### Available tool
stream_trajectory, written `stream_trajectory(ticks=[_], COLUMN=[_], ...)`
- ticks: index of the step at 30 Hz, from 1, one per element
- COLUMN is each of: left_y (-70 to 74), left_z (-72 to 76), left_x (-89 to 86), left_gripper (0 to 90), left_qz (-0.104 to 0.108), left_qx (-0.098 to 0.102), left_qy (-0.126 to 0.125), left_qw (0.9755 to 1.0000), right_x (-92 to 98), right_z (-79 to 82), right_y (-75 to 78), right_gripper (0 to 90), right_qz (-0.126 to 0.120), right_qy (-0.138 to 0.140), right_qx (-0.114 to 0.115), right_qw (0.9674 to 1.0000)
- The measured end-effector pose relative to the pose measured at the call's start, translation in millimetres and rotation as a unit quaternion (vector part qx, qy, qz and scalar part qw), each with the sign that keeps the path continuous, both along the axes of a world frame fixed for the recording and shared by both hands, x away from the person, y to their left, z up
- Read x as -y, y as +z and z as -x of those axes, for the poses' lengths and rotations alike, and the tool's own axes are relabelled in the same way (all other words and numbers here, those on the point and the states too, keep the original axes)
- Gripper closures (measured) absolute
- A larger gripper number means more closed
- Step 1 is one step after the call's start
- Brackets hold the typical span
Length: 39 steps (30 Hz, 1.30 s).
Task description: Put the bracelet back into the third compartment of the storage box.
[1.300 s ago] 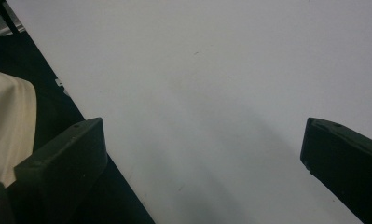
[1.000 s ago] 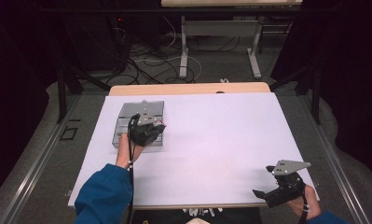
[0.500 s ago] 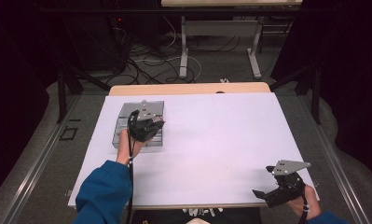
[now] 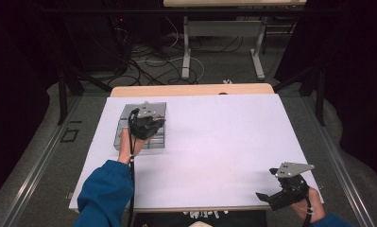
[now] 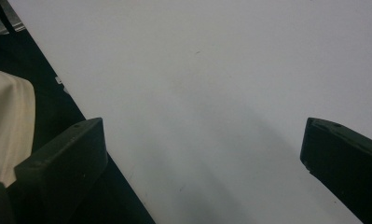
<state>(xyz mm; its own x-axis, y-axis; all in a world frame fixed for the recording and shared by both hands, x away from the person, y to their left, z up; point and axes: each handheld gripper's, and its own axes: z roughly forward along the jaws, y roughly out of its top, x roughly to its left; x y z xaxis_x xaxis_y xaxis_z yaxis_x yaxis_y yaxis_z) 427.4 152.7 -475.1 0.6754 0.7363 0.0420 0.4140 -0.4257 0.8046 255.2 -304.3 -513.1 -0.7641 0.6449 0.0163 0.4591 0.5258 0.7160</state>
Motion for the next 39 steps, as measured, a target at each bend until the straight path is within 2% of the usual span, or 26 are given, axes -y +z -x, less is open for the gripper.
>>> stream_trajectory(ticks=[14,23,28,39], left_y=[-9.7,-15.4,-19.3,-25.8], left_z=[-15.1,-21.7,-25.9,-32.6], left_x=[-8.1,-9.0,-8.9,-7.7], left_gripper=[89.1,89.1,89.0,89.0], left_qz=[0.009,0.005,0.003,-0.005], left_qx=[-0.008,-0.020,-0.020,-0.025], left_qy=[0.017,0.022,0.024,0.029], left_qw=[0.9998,0.9995,0.9995,0.9993], right_x=[-0.3,-0.5,-0.4,-0.2], right_z=[0.0,-0.4,-0.4,-0.5], right_y=[-0.2,-0.8,-0.9,-0.7], right_gripper=[0.1,0.1,0.1,0.2], right_qz=[-0.001,-0.003,-0.003,-0.002], right_qy=[0.000,0.001,0.001,0.001], right_qx=[-0.002,0.003,-0.002,0.003], right_qw=[1.0000,1.0000,1.0000,1.0000])
